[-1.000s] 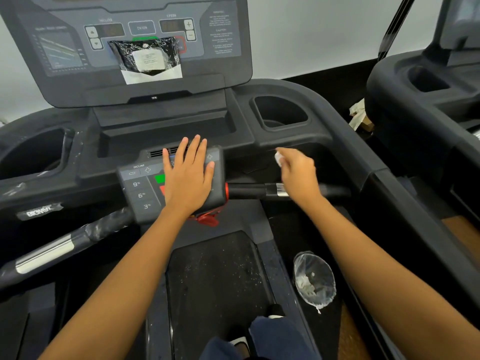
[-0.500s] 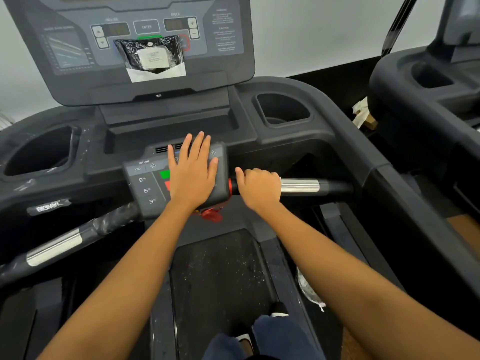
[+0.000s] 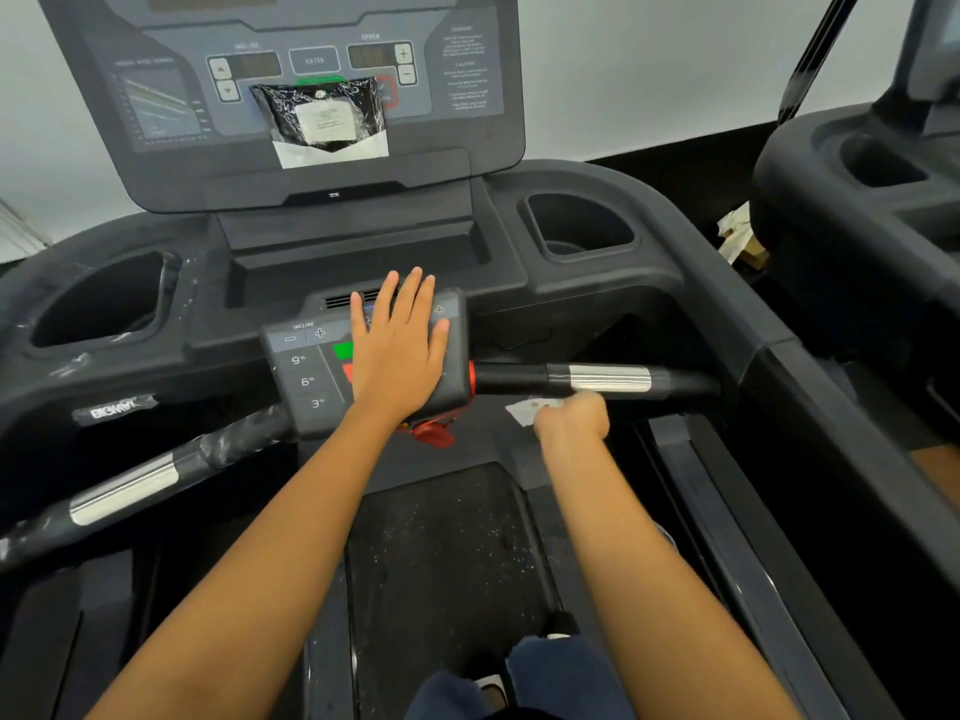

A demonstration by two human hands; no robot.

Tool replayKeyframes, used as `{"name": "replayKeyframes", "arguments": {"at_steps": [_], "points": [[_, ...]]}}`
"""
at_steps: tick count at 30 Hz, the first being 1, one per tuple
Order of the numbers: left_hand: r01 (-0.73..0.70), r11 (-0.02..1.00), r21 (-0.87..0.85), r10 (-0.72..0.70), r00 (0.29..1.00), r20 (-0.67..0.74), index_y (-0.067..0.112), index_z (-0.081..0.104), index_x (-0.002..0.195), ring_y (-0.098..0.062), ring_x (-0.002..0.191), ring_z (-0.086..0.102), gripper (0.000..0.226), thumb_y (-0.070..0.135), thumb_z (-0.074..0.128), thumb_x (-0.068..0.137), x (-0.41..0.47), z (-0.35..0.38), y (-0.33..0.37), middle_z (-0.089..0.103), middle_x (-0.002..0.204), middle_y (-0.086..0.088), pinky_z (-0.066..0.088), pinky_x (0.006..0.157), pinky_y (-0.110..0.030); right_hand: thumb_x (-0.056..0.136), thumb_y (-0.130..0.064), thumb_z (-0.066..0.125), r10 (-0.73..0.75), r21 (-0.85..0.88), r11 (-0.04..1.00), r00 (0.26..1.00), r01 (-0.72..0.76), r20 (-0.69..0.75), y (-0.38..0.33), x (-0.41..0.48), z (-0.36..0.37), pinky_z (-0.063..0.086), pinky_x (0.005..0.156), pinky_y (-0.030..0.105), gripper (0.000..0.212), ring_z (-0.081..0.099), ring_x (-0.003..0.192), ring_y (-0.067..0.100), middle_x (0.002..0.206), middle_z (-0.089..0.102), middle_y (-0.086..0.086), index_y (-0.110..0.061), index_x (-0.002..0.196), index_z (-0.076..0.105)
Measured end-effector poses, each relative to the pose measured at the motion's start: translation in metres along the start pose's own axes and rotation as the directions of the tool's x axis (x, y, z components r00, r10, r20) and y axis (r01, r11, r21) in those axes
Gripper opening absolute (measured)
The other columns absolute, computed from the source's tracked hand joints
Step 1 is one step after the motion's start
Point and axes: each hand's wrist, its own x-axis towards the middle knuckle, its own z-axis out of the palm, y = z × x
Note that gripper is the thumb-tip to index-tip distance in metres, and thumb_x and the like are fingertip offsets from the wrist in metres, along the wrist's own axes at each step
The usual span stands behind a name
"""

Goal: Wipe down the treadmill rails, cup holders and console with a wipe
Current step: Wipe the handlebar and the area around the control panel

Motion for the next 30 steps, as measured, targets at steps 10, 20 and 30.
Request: {"name": "replayKeyframes", "arguments": {"at_steps": [10,20,30], "points": [[-0.007,1.0,-0.005,0.007,1.0,-0.014,0.017,0.031,0.15,-0.021,0.147,0.019,0.054,0.04,0.03,0.101,0.0,0.0,-0.003,0.029,0.157,-0.001,0.008,0.117,-0.053,0.099,-0.014,0.035,0.36,0.086,0.923,0.922,-0.374,0.145,-0.01,0.009,0.02,0.027,0.113,0.048,0.046,0.037,0.135,0.036,0.149,0.036,0.014,-0.004,0.144,0.038],[-0.01,1.0,0.006,0.01,1.0,-0.016,0.017,0.032,0.149,-0.022,0.146,0.022,0.055,0.041,0.028,0.1,0.0,0.0,-0.001,0.031,0.155,-0.001,0.012,0.117,-0.055,0.094,-0.016,0.05,0.239,-0.201,0.961,0.934,-0.189,0.267,0.011,-0.025,0.015,0.049,0.093,0.045,0.028,0.061,0.109,0.037,0.112,0.066,0.022,0.008,0.08,0.057],[-0.008,1.0,0.003,0.008,1.0,-0.018,0.017,0.033,0.148,-0.022,0.146,0.021,0.054,0.04,0.029,0.1,0.0,0.0,0.0,0.032,0.155,-0.001,0.011,0.117,-0.054,0.087,0.004,0.055,-0.771,-0.426,0.139,0.368,0.894,0.52,0.019,0.006,-0.013,0.041,0.104,0.027,0.03,0.056,0.113,0.023,0.123,0.061,0.011,-0.003,0.115,0.064]]}}
